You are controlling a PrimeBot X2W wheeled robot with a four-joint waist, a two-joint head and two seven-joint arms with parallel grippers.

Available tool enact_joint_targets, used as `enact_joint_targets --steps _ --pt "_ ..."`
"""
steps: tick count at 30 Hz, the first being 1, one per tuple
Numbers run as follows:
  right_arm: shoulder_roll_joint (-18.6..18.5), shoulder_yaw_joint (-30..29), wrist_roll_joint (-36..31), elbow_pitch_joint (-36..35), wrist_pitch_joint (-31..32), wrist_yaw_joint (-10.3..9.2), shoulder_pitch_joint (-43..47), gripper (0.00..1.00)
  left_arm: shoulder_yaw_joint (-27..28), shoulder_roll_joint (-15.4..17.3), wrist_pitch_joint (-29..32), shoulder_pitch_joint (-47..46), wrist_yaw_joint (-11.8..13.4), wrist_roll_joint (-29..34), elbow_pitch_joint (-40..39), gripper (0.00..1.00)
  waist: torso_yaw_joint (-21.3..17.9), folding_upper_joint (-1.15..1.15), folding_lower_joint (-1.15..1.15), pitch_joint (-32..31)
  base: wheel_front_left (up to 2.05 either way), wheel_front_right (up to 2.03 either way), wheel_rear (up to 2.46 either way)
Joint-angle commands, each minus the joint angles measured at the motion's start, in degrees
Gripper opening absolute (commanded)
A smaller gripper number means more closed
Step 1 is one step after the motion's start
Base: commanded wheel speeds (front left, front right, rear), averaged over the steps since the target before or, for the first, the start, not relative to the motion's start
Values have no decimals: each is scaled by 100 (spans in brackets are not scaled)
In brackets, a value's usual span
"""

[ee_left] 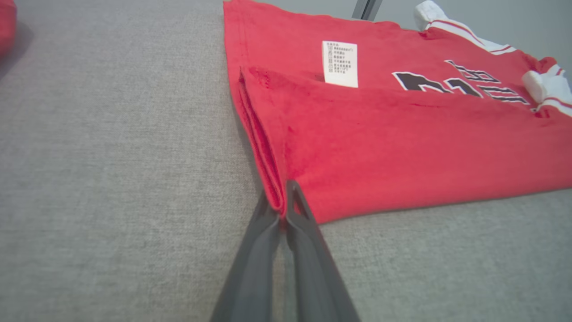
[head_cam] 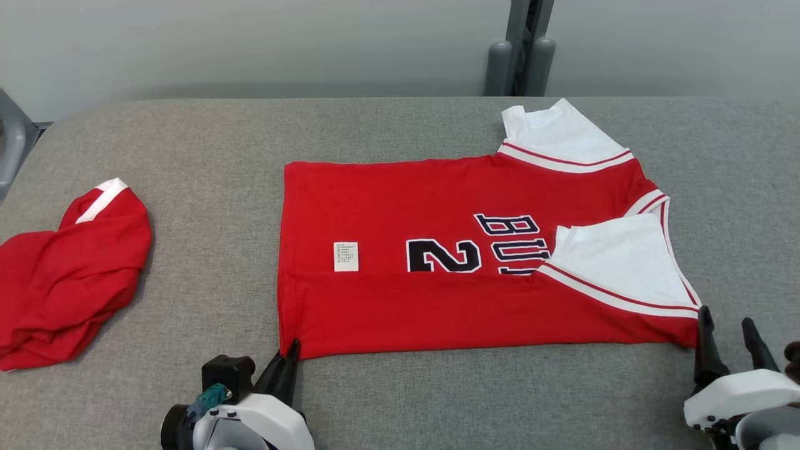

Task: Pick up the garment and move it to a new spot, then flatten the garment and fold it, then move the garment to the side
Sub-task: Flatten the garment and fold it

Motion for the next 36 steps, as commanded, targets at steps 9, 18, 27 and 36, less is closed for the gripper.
enact_joint_targets --steps 9,18,27,36 --pt "-111 503 874 940 248 2 -457 95 -122 106 -7 -66 25 53 -151 0 134 0 0 93 0 0 0" --pt "-340 900 1431 1014 180 1 -594 0 -236 176 -19 19 60 107 -229 0 49 0 0 41 0 0 0" --pt "-733 871 1748 500 919 -1 -116 0 -344 430 190 448 33 62 -683 0 -16 0 0 -241 0 0 0" --pt "-618 323 1385 -693 2188 0 729 0 -484 840 769 1274 56 30 -1772 0 -44 0 0 -336 0 0 0"
